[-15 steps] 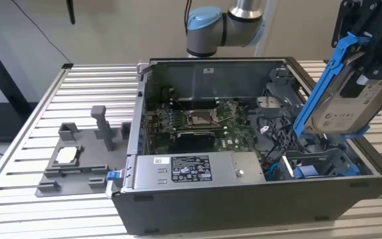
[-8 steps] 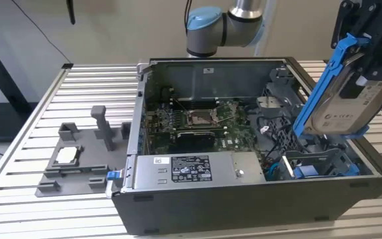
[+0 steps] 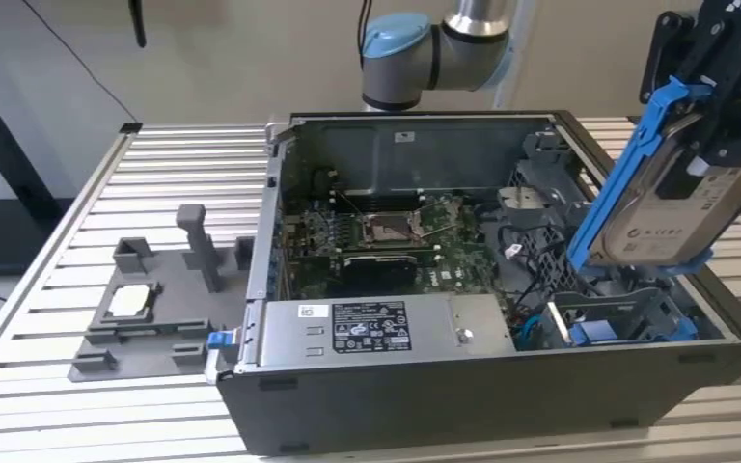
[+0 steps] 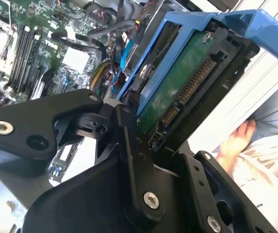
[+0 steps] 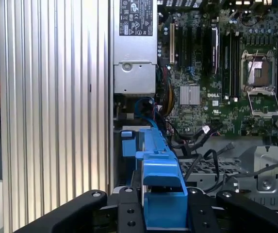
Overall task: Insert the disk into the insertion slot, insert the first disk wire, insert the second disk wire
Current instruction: 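Insert the disk into the insertion slot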
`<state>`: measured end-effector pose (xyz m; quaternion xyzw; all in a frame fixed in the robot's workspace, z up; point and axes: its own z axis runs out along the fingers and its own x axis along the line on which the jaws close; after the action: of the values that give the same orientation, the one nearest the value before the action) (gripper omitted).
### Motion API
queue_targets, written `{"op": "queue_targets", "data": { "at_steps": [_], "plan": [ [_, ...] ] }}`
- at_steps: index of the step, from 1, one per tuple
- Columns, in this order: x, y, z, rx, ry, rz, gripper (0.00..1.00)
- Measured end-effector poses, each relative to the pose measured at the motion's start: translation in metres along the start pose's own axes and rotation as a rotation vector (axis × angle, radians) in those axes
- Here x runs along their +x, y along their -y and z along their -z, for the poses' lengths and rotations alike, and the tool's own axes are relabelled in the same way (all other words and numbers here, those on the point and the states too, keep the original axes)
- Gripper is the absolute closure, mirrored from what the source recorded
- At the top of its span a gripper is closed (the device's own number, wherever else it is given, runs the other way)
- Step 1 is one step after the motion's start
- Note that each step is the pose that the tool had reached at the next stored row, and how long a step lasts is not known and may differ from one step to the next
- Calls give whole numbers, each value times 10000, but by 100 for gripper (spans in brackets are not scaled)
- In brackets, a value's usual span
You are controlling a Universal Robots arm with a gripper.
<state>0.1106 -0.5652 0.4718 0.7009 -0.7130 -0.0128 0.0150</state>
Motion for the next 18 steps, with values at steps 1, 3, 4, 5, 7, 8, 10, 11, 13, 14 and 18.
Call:
{"op": "queue_targets", "data": {
  "at_steps": [1, 3, 4, 5, 7, 8, 10, 11, 13, 14, 18],
  "plan": [
    [1, 3, -10, 0, 1, 4, 67],
    [3, 10, -28, 0, 0, 10, 67],
    [4, 12, -39, 0, 1, 14, 67],
    [6, 15, -49, 0, 0, 18, 67],
    [8, 21, -67, 0, -1, 26, 67],
    [10, 24, -78, 0, 1, 29, 67],
    [15, 30, -97, 0, 0, 38, 67],
    [18, 34, -108, 0, -1, 42, 67],
    [22, 39, -127, 0, -1, 48, 67],
    [24, 41, -136, 1, -2, 50, 67],
    [31, 50, -175, 0, -1, 56, 67]
  ]
}}
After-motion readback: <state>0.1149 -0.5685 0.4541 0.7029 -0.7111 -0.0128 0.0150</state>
